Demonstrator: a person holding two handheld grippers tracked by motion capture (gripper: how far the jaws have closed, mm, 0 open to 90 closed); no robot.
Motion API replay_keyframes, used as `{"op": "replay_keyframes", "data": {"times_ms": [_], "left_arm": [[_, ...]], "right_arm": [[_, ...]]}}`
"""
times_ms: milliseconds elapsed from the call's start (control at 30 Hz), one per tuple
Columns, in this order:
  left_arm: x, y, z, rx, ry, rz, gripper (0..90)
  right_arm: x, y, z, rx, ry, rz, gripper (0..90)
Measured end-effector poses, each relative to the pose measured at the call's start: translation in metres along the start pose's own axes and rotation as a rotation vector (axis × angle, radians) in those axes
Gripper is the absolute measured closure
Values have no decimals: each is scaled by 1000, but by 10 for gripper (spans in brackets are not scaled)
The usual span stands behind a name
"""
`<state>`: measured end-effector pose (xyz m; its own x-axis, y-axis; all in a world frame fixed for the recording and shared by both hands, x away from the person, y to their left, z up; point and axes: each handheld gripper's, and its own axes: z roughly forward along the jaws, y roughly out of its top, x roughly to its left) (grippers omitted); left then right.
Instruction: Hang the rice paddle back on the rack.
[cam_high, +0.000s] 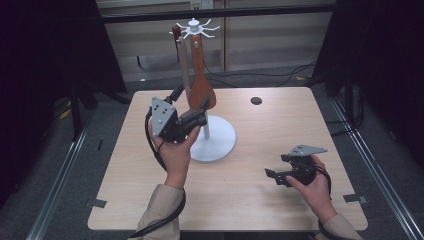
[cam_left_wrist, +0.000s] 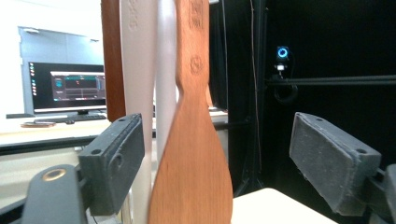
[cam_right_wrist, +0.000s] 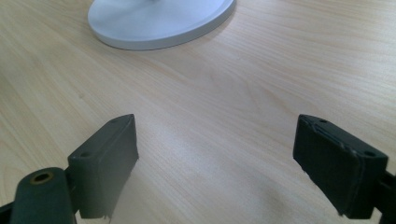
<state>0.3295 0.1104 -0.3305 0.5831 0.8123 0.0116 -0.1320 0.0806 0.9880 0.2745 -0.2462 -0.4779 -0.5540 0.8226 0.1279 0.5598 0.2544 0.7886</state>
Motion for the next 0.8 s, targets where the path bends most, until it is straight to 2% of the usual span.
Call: {"op": "replay_keyframes", "data": {"times_ms": [33,67,100,200,333,400,433,467,667,800], "left_arm": [[-1,-2,-1,-3,-2,-7,168],[0,-3,-2,9,-8,12,162],[-1,-5,-3,5,-5,-6,158],[-2,-9,-6,21,-18,1,149],[-3,-16,-10,55,-39,11,136],[-3,-19,-10,69,-43,-12,126],[-3,-19,-11,74,-44,-4,119],[-4,-21,-11,66,-44,-19,116],[-6,-23,-14,80,-59,-18,101],[-4,-23,-17,81,-51,-28,97]], "right_arm": [[0,0,0,1,0,-1,142],[0,0,0,1,0,-2,141],[0,0,0,1,-1,-2,142],[0,0,0,0,2,-2,141],[0,-1,0,2,3,-8,141],[0,-1,0,4,1,-13,142],[1,-1,0,4,3,-13,142],[1,-1,0,4,3,-16,142],[2,-1,1,7,7,-25,142],[3,-1,2,7,11,-31,142]]}}
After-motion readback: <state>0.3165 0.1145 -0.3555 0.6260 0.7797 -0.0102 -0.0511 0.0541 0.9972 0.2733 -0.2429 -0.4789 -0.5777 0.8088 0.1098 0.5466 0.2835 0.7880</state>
